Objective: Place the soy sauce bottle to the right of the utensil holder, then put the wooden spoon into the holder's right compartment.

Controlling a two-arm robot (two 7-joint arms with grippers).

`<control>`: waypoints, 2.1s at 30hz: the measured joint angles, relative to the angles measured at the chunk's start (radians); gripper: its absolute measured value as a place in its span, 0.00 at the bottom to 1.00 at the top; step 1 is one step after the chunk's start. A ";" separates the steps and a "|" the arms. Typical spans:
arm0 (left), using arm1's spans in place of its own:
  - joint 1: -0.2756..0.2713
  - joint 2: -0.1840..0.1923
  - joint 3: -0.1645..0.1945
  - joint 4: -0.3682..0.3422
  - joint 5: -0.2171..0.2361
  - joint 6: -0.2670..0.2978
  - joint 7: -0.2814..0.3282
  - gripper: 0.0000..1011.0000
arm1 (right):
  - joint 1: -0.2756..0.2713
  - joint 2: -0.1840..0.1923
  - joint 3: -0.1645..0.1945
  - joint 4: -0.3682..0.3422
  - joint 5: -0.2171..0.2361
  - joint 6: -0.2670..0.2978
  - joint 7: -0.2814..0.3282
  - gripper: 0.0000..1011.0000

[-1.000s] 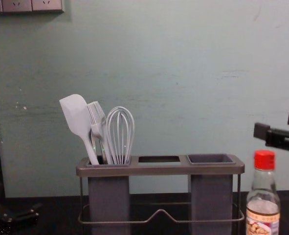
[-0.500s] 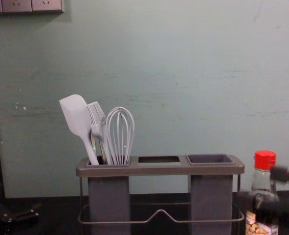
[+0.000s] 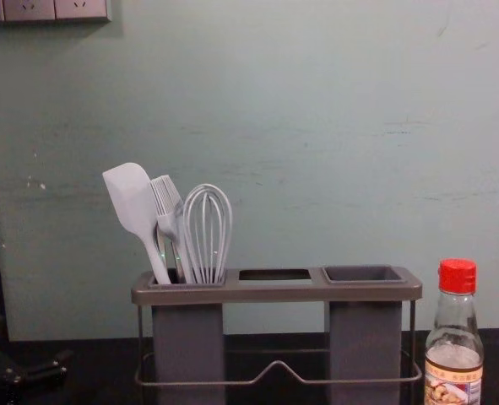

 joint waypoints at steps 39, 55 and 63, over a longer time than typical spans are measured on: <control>0.000 0.000 0.000 0.000 0.000 0.000 0.000 0.99 | -0.014 -0.013 -0.036 -0.065 -0.080 0.114 -0.079 0.99; 0.000 0.000 0.000 0.000 0.000 0.000 0.000 0.99 | 0.011 -0.090 -0.053 -0.242 -0.175 0.621 -0.217 0.99; 0.000 0.000 0.000 0.000 0.000 0.000 0.000 0.99 | 0.067 -0.143 -0.074 -0.218 -0.186 0.754 -0.217 0.99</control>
